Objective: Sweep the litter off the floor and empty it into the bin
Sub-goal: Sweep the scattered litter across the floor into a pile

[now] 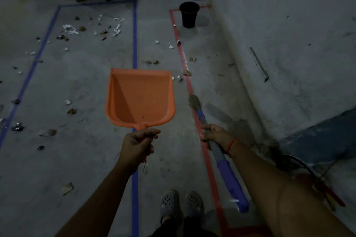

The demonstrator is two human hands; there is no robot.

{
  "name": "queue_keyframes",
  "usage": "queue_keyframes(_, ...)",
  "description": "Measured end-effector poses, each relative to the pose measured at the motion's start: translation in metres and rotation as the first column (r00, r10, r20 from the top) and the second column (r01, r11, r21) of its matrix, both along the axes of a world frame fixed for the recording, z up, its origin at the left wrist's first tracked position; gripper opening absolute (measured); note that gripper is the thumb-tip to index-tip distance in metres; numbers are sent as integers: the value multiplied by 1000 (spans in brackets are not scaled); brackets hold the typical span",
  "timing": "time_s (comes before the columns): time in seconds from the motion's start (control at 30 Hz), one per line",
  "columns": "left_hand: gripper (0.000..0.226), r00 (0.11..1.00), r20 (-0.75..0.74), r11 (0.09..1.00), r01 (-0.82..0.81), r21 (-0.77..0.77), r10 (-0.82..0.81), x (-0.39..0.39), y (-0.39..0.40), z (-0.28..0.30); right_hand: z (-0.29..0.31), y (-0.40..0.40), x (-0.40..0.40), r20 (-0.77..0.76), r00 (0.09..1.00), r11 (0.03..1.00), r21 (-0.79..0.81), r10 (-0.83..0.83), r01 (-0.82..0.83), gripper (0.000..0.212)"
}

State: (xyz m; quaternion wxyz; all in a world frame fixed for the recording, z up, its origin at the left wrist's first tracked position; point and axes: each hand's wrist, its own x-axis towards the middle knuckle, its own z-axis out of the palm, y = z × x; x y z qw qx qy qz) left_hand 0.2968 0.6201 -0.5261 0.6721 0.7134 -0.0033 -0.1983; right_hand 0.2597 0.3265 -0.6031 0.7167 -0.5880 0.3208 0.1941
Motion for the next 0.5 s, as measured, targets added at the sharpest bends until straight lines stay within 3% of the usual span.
queue_keyframes(0.5, 36, 1000, -21, 1000, 15, -3, -15, -2, -5, -17, -13, 6, -5, -55, 998, 986, 164, -6, 15, 36)
